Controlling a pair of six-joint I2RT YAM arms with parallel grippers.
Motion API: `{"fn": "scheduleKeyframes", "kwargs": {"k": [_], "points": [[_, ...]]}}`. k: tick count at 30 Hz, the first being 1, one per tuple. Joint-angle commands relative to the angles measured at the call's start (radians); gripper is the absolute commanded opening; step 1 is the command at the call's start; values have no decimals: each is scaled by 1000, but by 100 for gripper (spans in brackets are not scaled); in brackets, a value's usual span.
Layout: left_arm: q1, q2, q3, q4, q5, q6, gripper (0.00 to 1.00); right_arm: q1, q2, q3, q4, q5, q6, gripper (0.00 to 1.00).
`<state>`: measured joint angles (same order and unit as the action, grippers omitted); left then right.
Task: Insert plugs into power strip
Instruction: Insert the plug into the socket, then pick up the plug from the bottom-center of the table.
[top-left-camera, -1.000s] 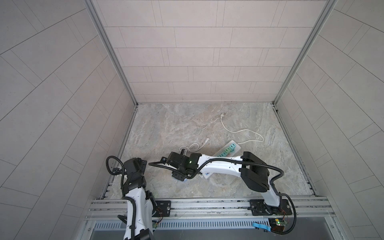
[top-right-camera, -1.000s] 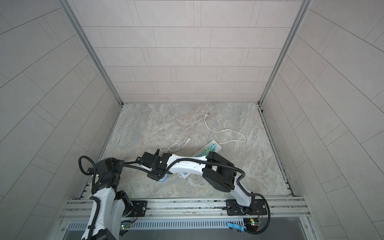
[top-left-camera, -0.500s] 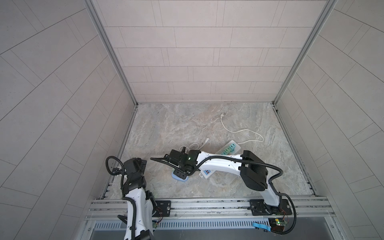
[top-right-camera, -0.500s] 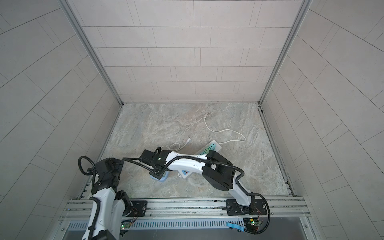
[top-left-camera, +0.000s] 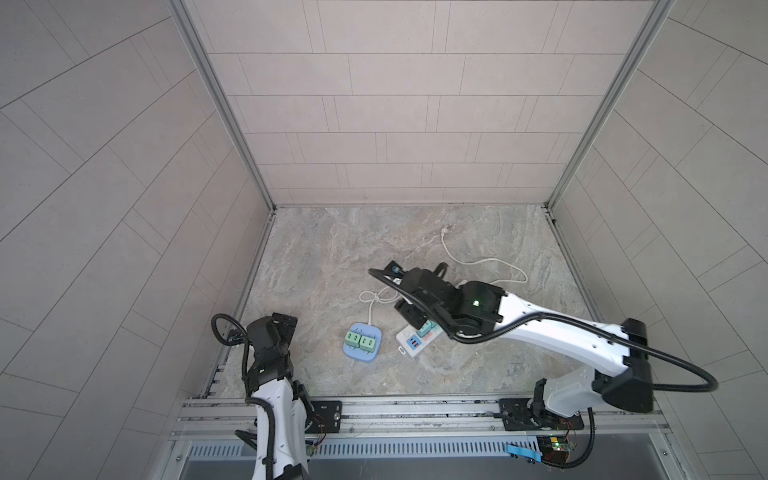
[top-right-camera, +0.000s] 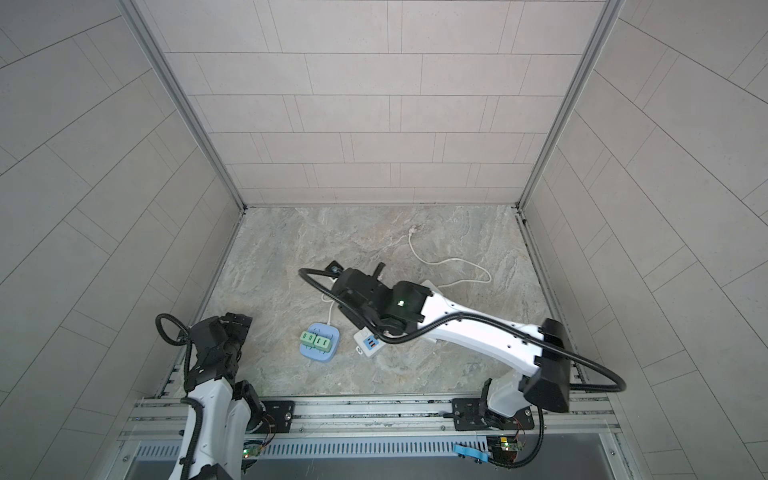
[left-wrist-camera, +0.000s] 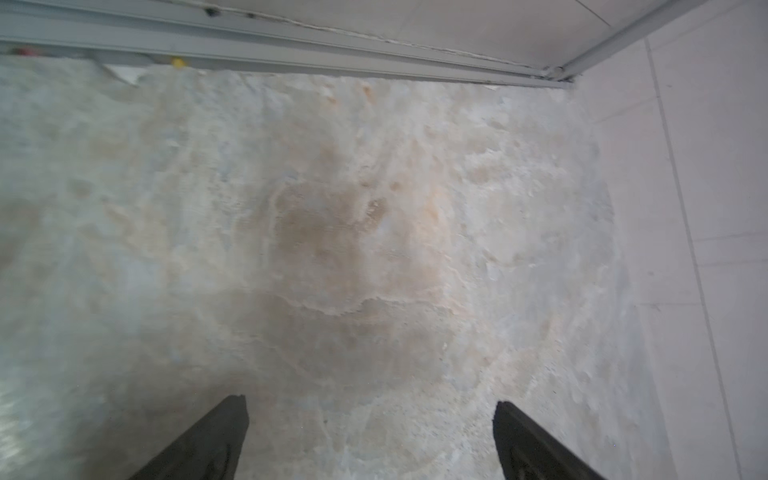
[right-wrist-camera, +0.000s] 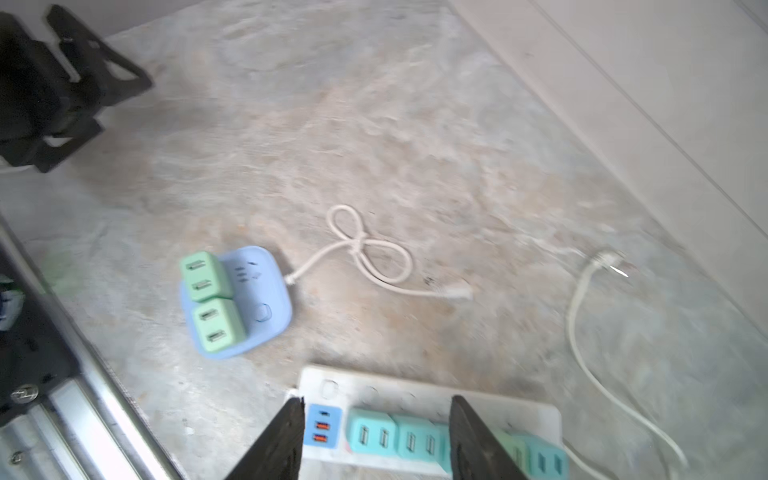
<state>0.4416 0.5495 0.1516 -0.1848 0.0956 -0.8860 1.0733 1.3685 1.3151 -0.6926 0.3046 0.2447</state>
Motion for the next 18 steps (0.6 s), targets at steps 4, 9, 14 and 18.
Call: {"fn": "scheduleKeyframes", "kwargs": {"k": [4,9,14,18], "points": [[-110,-24,122,-12,163,126,98,-212,-291,-418,23,71,190,61],[-412,-64,292,-154,53,150,98,-402,-420,-638,167,-204,216,73],[-718,-63,345,-160,-47,127,96,-540,-378,-765,301,-390,224,74],[-919,12,389,-143,-107,135,94,-559,-292,-784,386,-417,247,75]]}}
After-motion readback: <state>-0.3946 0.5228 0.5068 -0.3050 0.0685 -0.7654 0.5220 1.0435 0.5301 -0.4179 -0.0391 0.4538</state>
